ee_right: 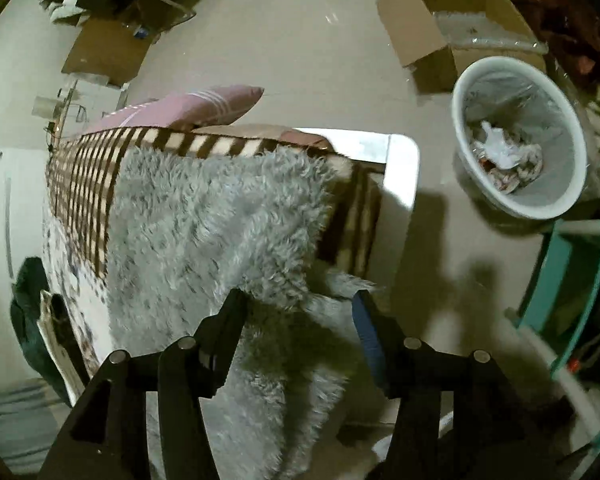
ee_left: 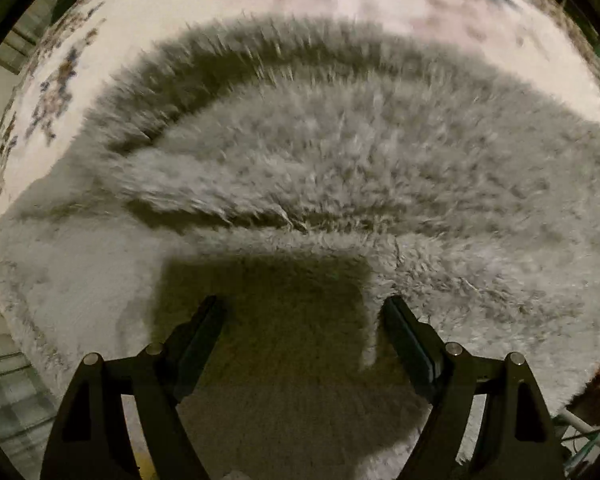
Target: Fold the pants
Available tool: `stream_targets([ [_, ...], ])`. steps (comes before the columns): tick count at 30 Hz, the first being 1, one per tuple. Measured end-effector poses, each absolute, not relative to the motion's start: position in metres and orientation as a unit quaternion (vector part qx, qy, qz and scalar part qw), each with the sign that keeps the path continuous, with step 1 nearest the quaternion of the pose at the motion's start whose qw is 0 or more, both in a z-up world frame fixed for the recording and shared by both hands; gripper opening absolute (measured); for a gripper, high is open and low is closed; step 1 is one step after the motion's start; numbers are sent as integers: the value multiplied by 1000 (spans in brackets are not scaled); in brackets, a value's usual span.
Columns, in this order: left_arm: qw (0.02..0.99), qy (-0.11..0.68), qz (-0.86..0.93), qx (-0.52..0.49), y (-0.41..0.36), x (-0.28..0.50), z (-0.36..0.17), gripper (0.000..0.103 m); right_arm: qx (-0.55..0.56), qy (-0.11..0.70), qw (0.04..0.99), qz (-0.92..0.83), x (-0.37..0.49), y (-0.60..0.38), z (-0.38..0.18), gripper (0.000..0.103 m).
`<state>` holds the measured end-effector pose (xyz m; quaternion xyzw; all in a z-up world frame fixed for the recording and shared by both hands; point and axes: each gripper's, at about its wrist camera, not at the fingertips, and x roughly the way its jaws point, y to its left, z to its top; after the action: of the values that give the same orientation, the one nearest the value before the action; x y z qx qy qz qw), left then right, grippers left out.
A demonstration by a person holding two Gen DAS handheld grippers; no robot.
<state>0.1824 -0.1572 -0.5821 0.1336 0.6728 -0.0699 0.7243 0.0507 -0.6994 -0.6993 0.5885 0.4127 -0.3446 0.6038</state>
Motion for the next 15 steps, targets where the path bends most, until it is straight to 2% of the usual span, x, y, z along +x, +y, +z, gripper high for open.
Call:
stream_targets([
  [1,725,673,-69,129,-156,183,-583,85,587,413,608,-340,57,-700,-700,52],
  [2,725,674,-69,121,-154,185,-583,86,577,413,622,-331,65,-699,-698,34],
  [3,724,676,-71,118,-153,186,-583,86,564,423,628,-330,71,-698,-697,24],
  [4,723,677,-72,116,-151,186,-583,86,549,434,633,-331,75,-695,-695,9],
  [5,723,677,-73,116,-150,187,-583,86,538,437,640,-333,77,-692,-691,5],
  [11,720,679,-79,121,-148,185,-571,86,535,404,645,-365,53,-694,-658,4],
  [15,716,683,-78,124,-151,180,-576,86,564,437,608,-348,41,-699,-678,7],
])
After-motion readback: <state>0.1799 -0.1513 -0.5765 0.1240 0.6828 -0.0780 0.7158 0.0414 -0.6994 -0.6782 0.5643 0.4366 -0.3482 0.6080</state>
